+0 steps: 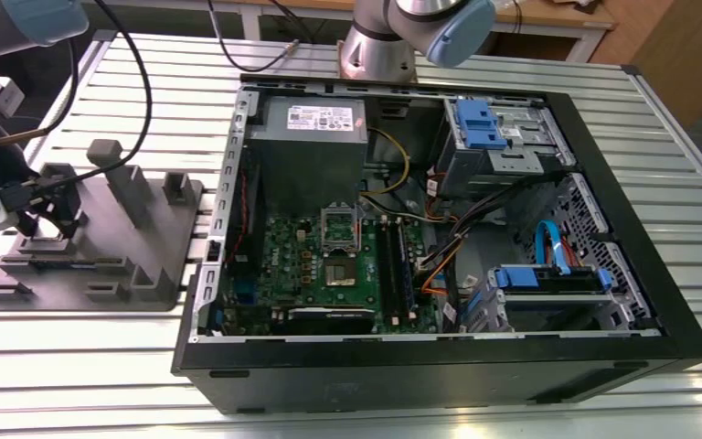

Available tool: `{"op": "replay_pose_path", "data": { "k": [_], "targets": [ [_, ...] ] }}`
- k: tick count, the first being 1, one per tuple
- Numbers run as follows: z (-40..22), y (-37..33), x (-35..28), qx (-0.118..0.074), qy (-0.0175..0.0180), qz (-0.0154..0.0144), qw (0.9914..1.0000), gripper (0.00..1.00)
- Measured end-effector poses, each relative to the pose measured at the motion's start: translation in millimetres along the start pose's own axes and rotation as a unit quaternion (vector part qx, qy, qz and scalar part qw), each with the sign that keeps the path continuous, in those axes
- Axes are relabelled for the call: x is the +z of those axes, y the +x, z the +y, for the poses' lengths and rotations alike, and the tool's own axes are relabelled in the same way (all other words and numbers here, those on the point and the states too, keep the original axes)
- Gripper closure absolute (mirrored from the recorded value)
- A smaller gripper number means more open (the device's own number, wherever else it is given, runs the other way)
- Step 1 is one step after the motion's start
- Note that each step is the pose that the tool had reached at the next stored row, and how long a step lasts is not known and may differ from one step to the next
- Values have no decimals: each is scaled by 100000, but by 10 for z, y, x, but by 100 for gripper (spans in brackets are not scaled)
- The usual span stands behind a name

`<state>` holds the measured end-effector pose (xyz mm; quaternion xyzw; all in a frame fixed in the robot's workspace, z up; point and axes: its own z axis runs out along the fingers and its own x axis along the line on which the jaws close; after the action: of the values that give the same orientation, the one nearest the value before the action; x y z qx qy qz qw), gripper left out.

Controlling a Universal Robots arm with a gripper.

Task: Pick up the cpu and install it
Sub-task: 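Pick up the cpu and move it towards the insertion slot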

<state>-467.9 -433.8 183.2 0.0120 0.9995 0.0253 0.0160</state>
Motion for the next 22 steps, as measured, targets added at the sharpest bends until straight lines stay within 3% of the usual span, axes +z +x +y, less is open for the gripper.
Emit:
{"op": "replay_pose_path", "data": {
  "k": [6,22],
  "targets": [
    [28,11,6,8,-7,-6,100000,44],
    [29,33,3,5,-5,-22,100000,44]
  ]
}}
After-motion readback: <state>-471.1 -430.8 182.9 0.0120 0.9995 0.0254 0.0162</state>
